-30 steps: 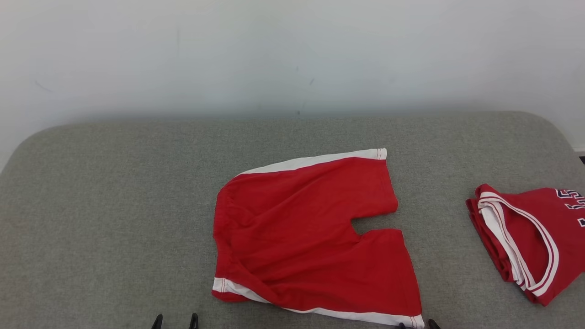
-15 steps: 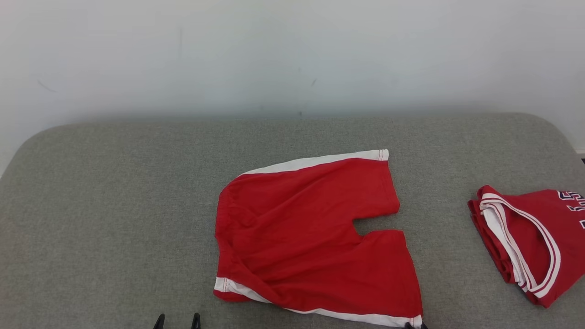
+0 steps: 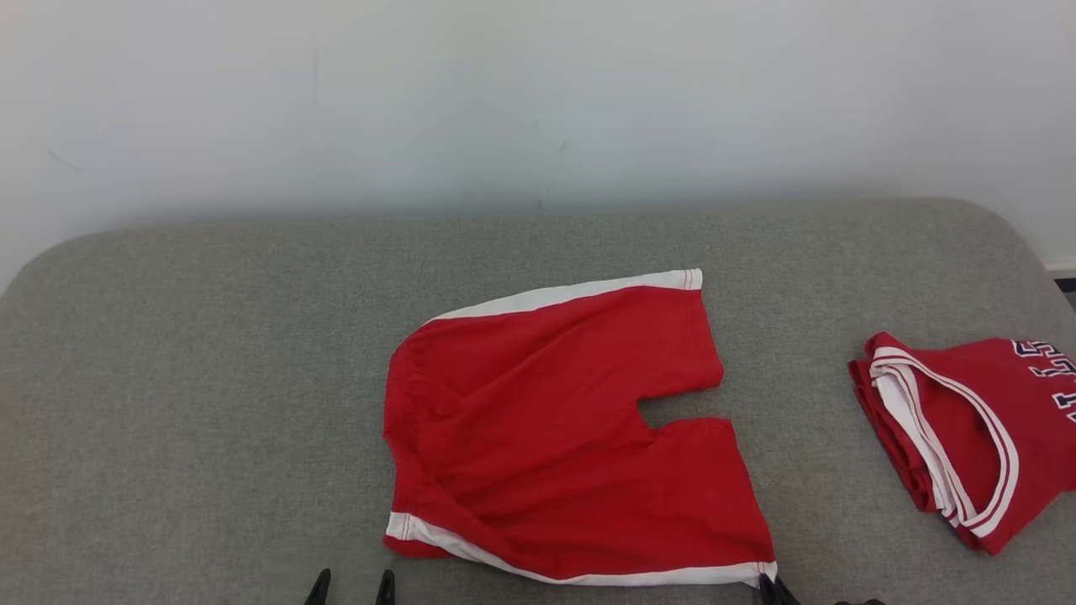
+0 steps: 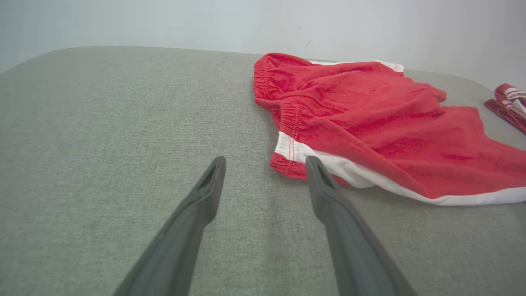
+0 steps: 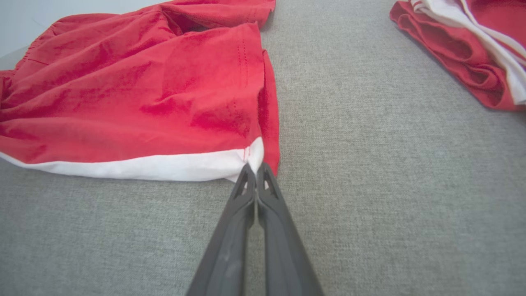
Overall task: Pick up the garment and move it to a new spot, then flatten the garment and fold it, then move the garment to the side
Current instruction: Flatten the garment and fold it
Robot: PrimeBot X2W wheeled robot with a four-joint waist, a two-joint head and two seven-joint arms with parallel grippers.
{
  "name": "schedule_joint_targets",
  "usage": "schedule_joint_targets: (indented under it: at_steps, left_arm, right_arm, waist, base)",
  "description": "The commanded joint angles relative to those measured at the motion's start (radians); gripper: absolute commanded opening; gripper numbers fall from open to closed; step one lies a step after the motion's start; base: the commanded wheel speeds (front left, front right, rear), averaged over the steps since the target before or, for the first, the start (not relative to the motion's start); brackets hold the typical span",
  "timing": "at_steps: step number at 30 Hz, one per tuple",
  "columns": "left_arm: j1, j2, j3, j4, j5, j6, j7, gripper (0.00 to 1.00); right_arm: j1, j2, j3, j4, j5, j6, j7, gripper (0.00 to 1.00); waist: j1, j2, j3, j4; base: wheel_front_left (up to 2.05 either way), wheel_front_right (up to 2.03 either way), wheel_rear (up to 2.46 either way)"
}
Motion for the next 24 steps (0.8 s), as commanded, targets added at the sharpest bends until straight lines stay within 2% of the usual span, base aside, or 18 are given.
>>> schedule_joint_targets:
  at_steps: [1, 7, 14, 24]
  left_arm:
    - [-0.017, -0.001, -0.006, 0.005, -0.006, -0.007, -0.003, 1.00]
    - [-0.055, 0.000, -0.033, 0.018, -0.040, -0.025, -0.003, 1.00]
    - [-0.106, 0.000, -0.027, 0.055, -0.017, -0.032, -0.003, 1.00]
    - [-0.179, 0.014, -0.043, 0.128, -0.046, -0.031, -0.003, 1.00]
  right_arm:
    - [0.003, 0.001, 0.000, -0.007, -0.006, -0.003, 0.000, 0.00]
    - [-0.023, 0.001, 0.010, -0.019, -0.009, -0.003, 0.000, 0.00]
    - [-0.041, -0.002, 0.017, -0.035, -0.002, -0.003, 0.000, 0.00]
    - [-0.067, -0.001, 0.029, -0.051, 0.006, -0.003, 0.000, 0.00]
  waist:
    - [0.0000, 0.0000, 0.007, -0.012]
    - [0.0000, 0.0000, 0.034, -0.039]
    - [0.0000, 0.0000, 0.069, -0.053]
    - [0.0000, 0.0000, 0.120, -0.062]
  base:
    - [0.00, 0.00, 0.00]
    - [0.00, 0.00, 0.00]
    - [0.00, 0.00, 0.00]
    - [0.00, 0.00, 0.00]
